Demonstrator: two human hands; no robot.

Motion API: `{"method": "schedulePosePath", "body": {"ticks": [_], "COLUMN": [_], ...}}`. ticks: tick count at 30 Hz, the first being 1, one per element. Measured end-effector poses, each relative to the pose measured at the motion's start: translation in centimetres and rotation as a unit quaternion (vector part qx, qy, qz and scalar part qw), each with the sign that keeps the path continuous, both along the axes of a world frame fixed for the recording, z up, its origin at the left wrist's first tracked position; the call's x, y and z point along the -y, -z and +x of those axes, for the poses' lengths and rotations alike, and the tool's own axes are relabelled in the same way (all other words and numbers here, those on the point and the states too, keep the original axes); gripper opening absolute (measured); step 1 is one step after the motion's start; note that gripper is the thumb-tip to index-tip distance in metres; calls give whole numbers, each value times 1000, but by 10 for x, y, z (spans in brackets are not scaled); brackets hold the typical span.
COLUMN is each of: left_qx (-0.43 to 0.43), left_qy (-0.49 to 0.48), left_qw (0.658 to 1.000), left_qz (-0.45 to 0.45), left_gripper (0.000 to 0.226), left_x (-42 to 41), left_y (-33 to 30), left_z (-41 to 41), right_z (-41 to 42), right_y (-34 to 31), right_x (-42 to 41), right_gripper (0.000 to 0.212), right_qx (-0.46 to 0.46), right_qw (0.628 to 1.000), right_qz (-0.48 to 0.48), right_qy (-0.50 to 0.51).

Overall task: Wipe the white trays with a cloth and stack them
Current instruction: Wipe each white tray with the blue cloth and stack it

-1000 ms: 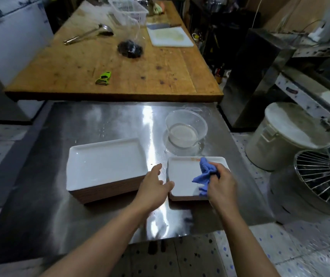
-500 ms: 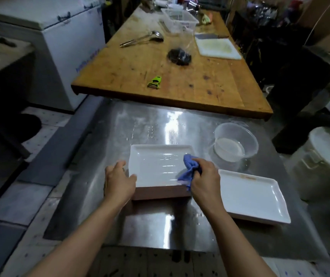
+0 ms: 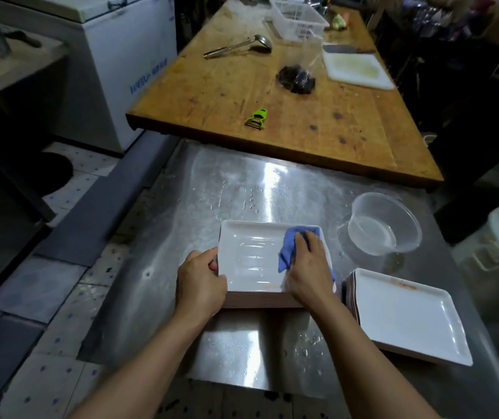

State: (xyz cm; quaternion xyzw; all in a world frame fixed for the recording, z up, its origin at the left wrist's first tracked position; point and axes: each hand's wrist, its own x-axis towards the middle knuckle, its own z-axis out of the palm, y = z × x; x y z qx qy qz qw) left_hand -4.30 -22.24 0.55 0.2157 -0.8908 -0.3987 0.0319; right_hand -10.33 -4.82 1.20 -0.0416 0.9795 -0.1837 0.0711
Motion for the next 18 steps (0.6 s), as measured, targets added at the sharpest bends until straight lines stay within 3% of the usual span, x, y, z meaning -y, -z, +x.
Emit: {"method": "schedulePosePath", "body": {"ticks": [3, 6, 11, 14, 18], "left_qx": [-11, -21, -32, -44, -40], "left_qy": [3, -3, 1, 2, -8], "left_qw": [1000, 1000, 999, 999, 999], "left_qz": [-6, -2, 7, 12, 16], "left_gripper": [15, 18, 11, 9, 10], "left_x": [-1, -2, -2, -1, -3], "left_y": [1, 1, 2, 3, 3], "left_z": [0, 0, 1, 1, 0], "right_z": [2, 6, 6, -1, 3], "right_y": [2, 5, 6, 7, 0], "right_x": [11, 25, 64, 77, 69], "right_gripper": [56, 63, 53, 60, 48], "right_qx": [-11, -12, -45, -58, 12], "right_qw": [997, 993, 977, 968, 960], "right_qz": [-73, -101, -119, -116, -164], "right_qy": [16, -62, -169, -214, -226]}}
